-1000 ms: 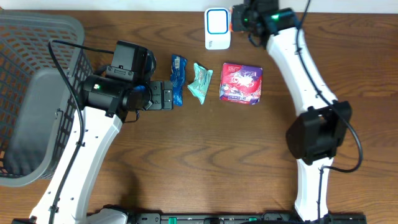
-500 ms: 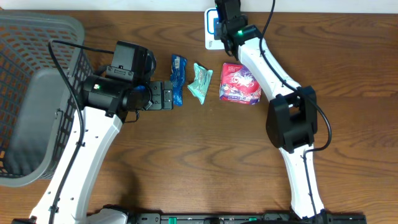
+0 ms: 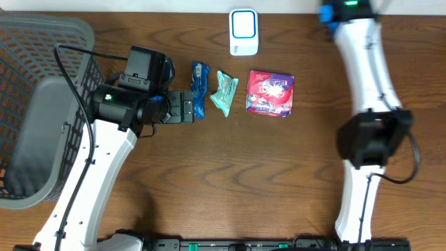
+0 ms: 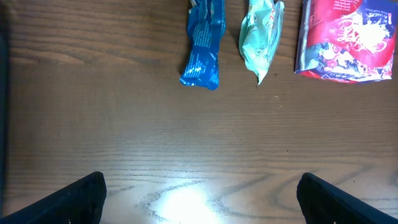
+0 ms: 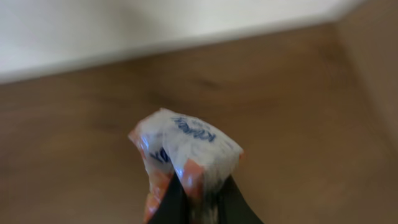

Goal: Scan the item barcode
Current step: 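Carry the orange box to the far right corner and release, then move the right gripper to the pad package and grasp it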

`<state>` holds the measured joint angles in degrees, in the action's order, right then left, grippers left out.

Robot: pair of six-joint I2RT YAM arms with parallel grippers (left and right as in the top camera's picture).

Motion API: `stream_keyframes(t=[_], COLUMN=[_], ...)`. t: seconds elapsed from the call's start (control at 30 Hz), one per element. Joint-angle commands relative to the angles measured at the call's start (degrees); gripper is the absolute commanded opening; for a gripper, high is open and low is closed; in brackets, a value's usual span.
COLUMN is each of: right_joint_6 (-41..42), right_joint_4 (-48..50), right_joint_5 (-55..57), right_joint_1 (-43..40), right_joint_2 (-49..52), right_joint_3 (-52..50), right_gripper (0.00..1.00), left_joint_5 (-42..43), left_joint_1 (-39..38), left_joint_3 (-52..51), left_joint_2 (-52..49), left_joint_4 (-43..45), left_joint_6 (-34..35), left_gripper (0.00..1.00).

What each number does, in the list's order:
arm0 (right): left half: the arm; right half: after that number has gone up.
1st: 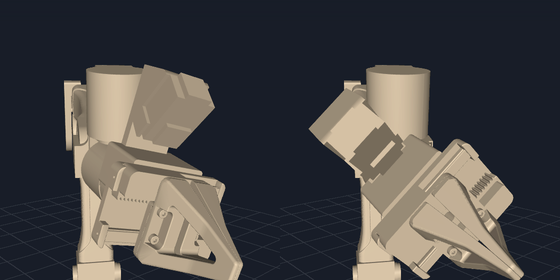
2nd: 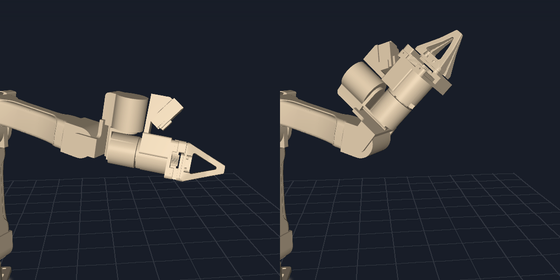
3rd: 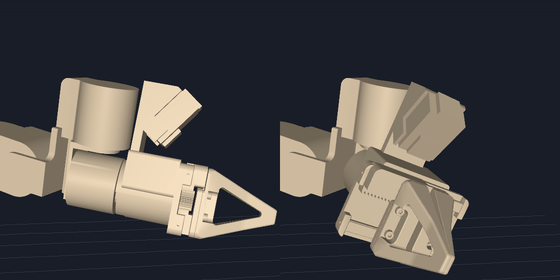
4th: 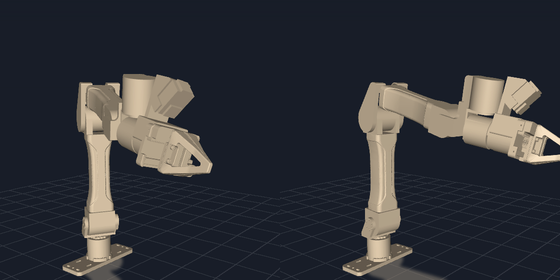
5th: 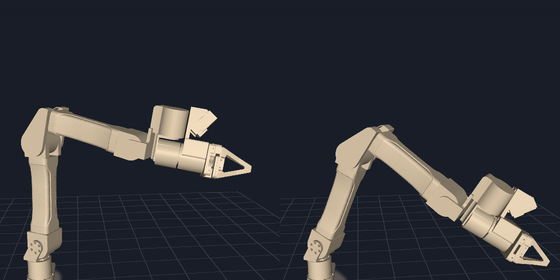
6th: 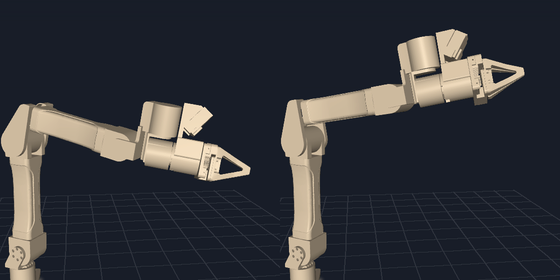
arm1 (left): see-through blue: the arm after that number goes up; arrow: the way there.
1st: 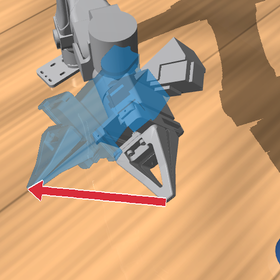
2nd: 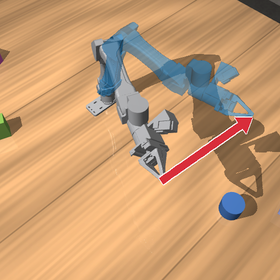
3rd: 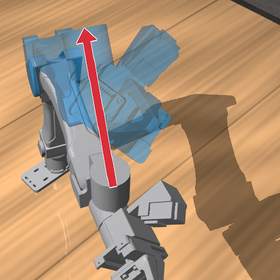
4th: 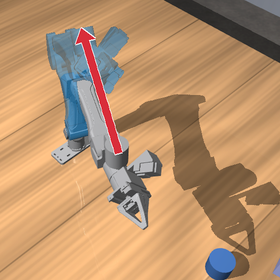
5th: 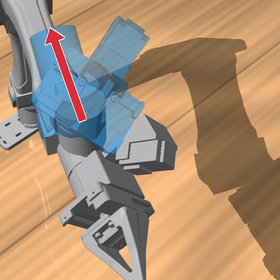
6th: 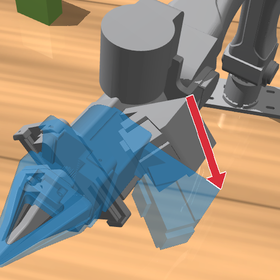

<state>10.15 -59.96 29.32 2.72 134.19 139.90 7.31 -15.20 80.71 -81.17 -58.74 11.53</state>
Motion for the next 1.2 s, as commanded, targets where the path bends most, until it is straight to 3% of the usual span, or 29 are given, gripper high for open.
stream_keyframes(t=[0.0, 0.17, 0.4, 0.43, 0.47, 0.53, 0.57, 0.67, 0.87, 1.17], right_joint_6=[-2.32, -2.82, -5.73, -5.68, -5.44, -5.51, -5.44, -4.50, -4.70, -4.70], right_joint_4=[-3.96, -2.78, 6.23, 7.63, 8.90, 10.12, 10.29, 9.29, 5.75, -3.96], right_joint_5=[3.52, -2.84, -17.22, -17.75, -17.73, -17.44, -16.87, -15.89, -24.24, -65.72], right_joint_1=[-6.10, -14.03, -21.81, -22.53, -23.12, -24.09, -24.46, -25.20, -24.48, -20.57], right_joint_2=[-0.13, -0.04, -0.02, -0.02, -0.02, -0.02, -0.02, -0.04, -2.93, -9.29], right_joint_3=[-0.24, -3.10, -9.31, -10.51, -11.67, -13.46, -14.21, -14.82, -13.94, -13.97], right_gripper=[0.01, 0.01, 0.04, 0.14, 0.31, 0.74, 0.85, 0.98, 0.99, 0.98], left_joint_5=[-0.55, -0.55, -0.55, -0.55, -0.55, -0.55, -0.55, -0.55, -0.55, -0.55], left_joint_1=[0.20, 0.20, 0.20, 0.20, 0.20, 0.20, 0.20, 0.20, 0.20, 0.20], left_joint_3=[0.15, 0.15, 0.15, 0.13, 0.13, 0.15, 0.15, 0.15, 0.15, 0.15], left_joint_2=[-0.09, -0.09, -0.09, -0.09, -0.09, -0.09, -0.09, -0.09, -0.09, -0.09], left_joint_4=[-0.20, -0.20, -0.20, -0.20, -0.20, -0.20, -0.20, -0.20, -0.20, -0.20], left_joint_6=[-0.81, -0.79, -0.81, -0.81, -0.81, -0.81, -0.81, -0.81, -0.81, -0.81], left_gripper=[0.98, 0.98, 0.98, 0.98, 0.98, 0.98, 0.98, 0.98, 0.98, 0.98])
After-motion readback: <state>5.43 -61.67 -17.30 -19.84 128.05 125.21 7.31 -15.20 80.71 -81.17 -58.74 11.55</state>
